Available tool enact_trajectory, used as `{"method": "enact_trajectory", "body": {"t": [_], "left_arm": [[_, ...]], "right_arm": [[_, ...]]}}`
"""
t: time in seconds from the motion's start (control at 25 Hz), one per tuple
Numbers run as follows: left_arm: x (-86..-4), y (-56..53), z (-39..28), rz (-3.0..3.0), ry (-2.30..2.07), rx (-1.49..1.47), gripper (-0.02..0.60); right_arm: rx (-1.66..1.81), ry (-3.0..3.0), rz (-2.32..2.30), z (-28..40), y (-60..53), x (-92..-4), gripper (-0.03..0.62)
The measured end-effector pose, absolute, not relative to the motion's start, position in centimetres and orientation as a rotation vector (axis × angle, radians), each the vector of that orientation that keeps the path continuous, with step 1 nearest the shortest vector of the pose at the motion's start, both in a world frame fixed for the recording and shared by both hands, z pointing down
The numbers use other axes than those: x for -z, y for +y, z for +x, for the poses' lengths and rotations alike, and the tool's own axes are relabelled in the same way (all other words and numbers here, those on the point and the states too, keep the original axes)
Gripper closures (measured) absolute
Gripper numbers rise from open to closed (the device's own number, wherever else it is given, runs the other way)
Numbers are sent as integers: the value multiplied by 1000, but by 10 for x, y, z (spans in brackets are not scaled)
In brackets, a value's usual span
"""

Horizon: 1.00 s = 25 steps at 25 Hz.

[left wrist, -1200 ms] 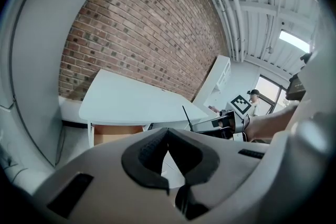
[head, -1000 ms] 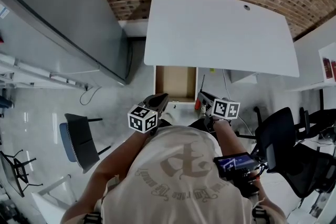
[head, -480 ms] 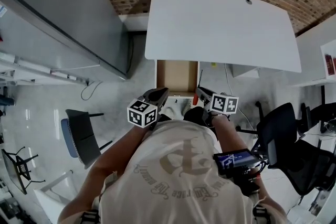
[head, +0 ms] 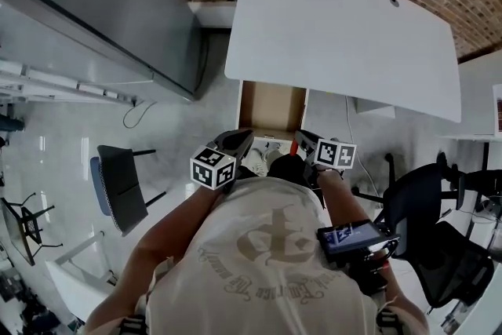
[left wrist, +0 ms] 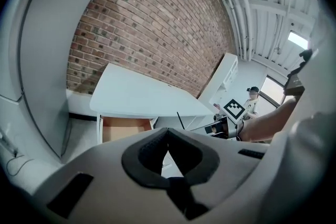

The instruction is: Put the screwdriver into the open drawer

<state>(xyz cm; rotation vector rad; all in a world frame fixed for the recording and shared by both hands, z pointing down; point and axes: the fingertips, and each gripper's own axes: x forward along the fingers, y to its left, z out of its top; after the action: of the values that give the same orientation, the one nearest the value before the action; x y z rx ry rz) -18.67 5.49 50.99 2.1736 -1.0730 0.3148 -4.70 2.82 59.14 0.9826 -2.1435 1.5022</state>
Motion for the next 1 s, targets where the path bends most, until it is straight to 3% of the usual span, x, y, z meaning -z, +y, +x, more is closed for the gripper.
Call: {"method": "enact_trajectory", "body": {"t": [1.0], "left_arm": [[-579,26,-177,2053,-987,-426,561]], "right_arm": [[-1552,-2015,904,-81,-24,-688,523]]}}
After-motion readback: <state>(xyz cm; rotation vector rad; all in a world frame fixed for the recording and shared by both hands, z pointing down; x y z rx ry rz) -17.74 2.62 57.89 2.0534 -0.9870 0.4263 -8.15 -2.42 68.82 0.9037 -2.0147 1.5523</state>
